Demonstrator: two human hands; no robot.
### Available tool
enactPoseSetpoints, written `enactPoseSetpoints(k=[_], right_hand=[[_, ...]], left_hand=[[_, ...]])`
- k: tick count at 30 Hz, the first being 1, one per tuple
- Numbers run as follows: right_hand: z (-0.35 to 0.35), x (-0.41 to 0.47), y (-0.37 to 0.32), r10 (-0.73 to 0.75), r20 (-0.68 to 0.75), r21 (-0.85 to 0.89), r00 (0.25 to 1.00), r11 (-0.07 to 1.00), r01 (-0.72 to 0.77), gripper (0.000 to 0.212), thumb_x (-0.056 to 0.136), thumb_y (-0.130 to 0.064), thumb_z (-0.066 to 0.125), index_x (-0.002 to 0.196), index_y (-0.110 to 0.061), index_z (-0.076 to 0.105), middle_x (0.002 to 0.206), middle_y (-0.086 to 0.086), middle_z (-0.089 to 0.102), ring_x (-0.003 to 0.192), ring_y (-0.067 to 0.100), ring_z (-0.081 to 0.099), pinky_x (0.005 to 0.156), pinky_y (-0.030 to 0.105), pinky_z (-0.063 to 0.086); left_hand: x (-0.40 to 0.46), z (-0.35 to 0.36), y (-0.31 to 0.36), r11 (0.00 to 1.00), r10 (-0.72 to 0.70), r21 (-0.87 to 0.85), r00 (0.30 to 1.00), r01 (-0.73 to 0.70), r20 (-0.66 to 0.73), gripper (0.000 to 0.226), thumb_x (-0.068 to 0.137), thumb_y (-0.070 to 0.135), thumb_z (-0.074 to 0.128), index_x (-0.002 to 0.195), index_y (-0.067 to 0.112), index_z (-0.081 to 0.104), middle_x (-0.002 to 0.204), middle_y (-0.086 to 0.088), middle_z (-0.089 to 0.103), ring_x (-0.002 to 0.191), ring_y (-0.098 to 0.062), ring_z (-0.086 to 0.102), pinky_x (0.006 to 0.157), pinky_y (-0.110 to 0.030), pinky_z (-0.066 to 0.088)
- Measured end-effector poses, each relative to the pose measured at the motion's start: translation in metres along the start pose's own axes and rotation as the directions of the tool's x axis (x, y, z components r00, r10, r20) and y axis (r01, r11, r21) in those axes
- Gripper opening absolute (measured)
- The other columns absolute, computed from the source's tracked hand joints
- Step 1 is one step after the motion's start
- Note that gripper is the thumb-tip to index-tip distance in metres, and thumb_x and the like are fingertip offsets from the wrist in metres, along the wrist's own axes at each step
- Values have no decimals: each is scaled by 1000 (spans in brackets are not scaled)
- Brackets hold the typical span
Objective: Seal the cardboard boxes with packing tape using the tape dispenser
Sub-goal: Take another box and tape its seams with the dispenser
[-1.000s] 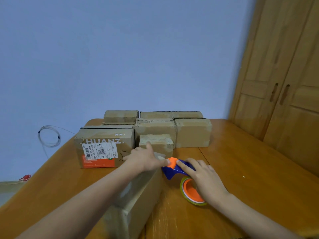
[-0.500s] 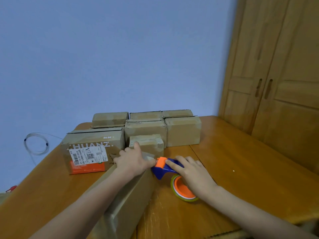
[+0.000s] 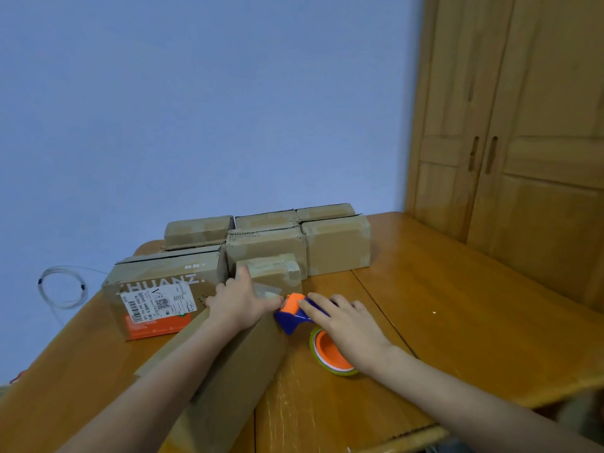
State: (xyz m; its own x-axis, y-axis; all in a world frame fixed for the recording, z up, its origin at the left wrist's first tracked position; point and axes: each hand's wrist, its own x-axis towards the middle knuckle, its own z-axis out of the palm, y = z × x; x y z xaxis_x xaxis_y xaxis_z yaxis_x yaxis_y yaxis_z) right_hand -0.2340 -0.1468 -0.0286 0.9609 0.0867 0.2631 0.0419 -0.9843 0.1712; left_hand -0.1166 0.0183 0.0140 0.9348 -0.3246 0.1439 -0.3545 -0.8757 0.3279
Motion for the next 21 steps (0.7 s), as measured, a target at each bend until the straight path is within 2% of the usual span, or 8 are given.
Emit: enactPoseSetpoints(k=[6,21], right_hand=[[-5,3,3,-26,9,-34,1000,999,27,77,95,-6,53,153,-25,6,158,4,13,134,32,29,99,46,36],[-11,10,9,-77,13,-67,997,995,77,74,96,-6,52,152,-26,10,158,4,18,130,32,35,94,45,39]], left_hand=[[4,4,-3,1000,-5,-14,1000,5,-8,108,71,72,62,147,12,15,134,-14,50,125,-36,43,98,-52,39],[8,7,-5,1000,1,-10,1000,-1,-25,102,70,72,62,142,12,21,127,-12,55,121,-35,46,95,-51,41]])
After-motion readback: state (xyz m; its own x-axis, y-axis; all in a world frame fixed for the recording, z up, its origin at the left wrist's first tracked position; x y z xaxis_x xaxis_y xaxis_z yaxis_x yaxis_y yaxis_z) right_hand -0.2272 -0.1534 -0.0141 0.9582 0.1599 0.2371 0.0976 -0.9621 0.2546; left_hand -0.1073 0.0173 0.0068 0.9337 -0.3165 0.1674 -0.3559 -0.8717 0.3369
